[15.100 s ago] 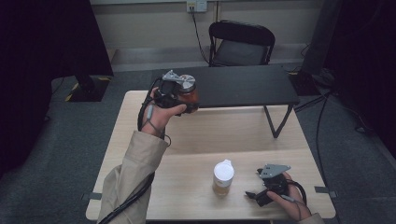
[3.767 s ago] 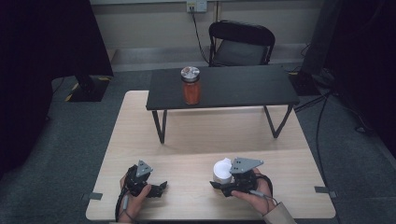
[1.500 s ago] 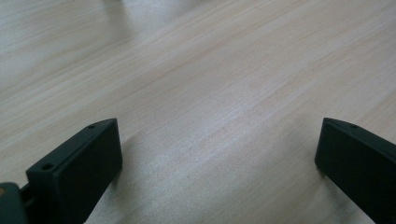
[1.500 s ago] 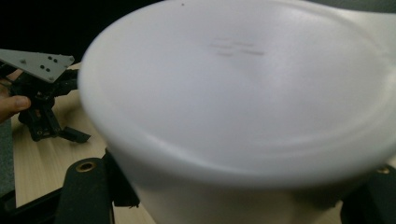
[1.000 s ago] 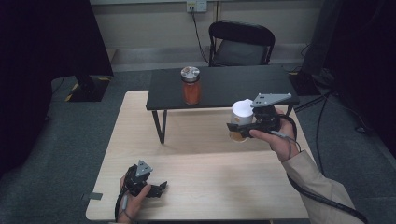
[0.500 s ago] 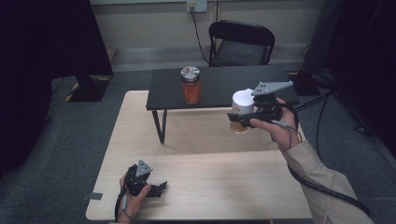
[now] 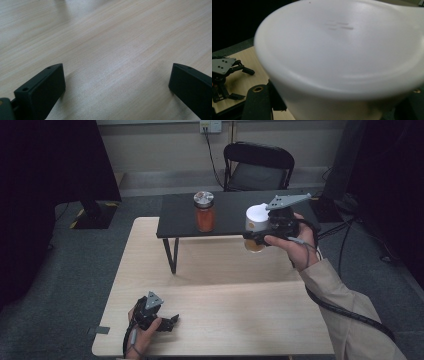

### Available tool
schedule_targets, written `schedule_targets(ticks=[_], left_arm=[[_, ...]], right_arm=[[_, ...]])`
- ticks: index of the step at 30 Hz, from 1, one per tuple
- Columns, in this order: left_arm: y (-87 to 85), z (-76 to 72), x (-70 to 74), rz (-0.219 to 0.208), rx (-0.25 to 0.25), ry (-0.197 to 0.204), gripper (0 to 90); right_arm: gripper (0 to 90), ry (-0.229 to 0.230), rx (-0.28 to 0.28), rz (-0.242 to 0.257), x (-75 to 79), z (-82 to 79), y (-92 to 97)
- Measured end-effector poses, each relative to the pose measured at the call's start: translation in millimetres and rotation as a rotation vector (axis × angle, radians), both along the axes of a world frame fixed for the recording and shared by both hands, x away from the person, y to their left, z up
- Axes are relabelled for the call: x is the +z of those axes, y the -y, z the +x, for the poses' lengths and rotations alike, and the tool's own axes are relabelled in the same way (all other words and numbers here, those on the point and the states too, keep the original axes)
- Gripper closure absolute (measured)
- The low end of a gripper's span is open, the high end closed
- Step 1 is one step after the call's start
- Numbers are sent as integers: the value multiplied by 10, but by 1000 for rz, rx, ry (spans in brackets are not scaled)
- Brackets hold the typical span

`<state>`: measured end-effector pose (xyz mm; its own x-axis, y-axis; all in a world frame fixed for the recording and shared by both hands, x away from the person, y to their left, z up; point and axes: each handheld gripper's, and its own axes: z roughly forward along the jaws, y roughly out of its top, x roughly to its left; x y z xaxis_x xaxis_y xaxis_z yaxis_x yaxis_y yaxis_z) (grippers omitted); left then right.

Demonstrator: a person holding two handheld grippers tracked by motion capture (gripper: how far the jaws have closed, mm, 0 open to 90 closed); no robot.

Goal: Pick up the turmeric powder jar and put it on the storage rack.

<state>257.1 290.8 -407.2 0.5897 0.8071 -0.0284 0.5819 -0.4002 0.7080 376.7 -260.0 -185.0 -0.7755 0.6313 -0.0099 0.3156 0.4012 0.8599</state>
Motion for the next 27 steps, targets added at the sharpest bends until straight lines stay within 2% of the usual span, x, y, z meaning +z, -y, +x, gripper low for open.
schedule_targets(ticks=[12,20,27], left_arm=[[-1,1,1,2,-1,1,0],[0,0,1,1,0,0,0],[0,0,0,0,0,0,0]], right_arm=[[301,5,-34,3,143,108,-46],[301,4,-63,47,144,206,-57],[301,9,-85,41,164,293,-122]])
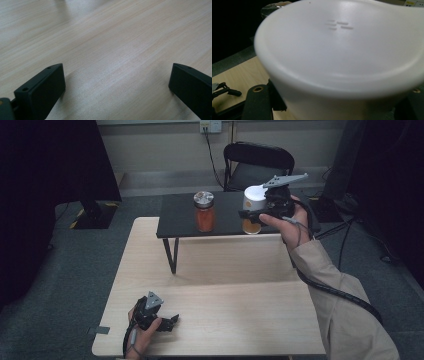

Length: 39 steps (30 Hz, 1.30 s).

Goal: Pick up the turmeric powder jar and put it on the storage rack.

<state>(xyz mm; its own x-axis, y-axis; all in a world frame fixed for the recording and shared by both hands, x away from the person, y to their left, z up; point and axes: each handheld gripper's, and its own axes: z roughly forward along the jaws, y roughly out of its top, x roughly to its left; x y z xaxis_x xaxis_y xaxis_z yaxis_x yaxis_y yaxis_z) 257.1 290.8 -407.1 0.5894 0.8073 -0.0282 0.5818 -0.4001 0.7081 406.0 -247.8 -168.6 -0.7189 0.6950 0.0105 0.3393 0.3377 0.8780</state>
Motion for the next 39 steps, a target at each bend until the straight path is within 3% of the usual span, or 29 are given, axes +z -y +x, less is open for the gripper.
schedule_targets(ticks=[14,39], left_arm=[[0,2,3,1,-1,-1,0],[-1,2,4,2,-2,-1,0]], right_arm=[[301,-5,-56,-6,-11,165,-54],[301,-23,-87,2,-72,326,-116]])
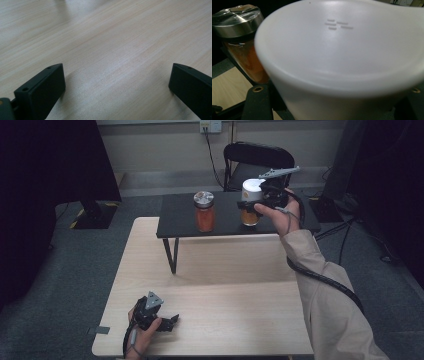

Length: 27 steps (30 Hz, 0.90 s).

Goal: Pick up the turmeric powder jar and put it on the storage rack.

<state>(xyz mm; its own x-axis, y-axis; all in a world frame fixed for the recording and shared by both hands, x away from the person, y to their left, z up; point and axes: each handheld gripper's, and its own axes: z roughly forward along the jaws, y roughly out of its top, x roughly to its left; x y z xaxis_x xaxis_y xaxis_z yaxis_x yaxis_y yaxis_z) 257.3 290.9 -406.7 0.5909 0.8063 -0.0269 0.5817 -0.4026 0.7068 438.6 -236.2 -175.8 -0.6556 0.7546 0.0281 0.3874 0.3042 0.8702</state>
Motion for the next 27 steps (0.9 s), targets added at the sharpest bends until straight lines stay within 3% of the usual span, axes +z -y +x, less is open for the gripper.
schedule_targets(ticks=[9,27], left_arm=[[1,-1,-1,-1,1,0,0],[0,0,0,0,0,0,0]], right_arm=[[301,-13,-11,-21,-19,36,-34],[287,-8,-39,20,-116,2,-12]])
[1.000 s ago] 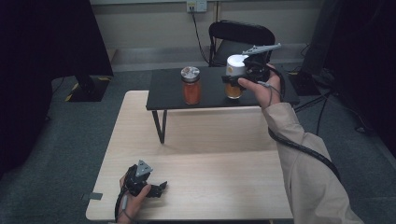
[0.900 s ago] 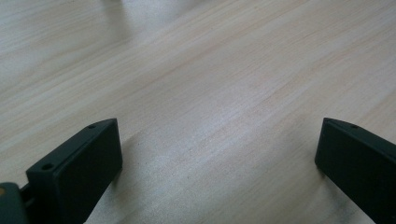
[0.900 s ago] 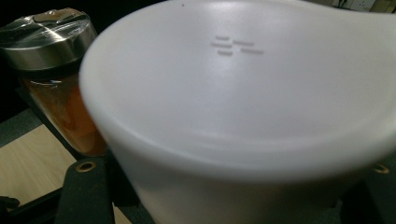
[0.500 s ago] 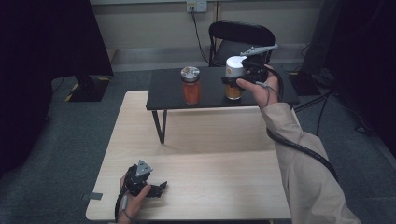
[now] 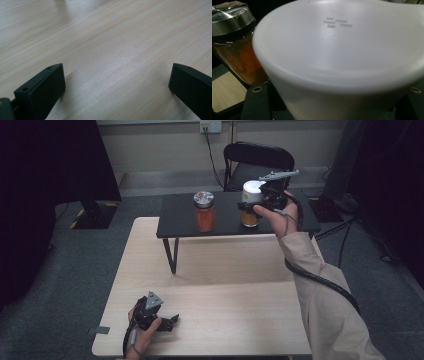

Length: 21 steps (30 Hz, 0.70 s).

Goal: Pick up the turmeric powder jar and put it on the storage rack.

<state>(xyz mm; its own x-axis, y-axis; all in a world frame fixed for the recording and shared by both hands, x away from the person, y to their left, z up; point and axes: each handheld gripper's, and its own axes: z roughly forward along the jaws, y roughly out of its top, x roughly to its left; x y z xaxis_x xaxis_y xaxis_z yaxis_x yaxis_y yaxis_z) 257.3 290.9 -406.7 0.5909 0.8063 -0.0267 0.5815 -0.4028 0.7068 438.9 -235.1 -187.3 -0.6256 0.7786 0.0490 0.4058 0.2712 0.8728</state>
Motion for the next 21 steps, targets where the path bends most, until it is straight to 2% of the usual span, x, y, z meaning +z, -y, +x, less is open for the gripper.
schedule_targets(ticks=[5,7,11,17,21], left_arm=[[1,-1,-1,-1,1,-1,0],[1,-1,-1,-1,1,-1,0],[0,0,0,0,0,0,0],[0,0,0,0,0,0,0],[1,-1,-1,-1,1,-1,0]], right_arm=[[192,-13,-6,-3,-4,7,-24],[127,-14,-15,6,-7,-8,-32],[56,-20,-27,20,12,-35,-25],[0,-11,-30,32,42,-97,41],[0,-17,-19,43,57,-122,94]])
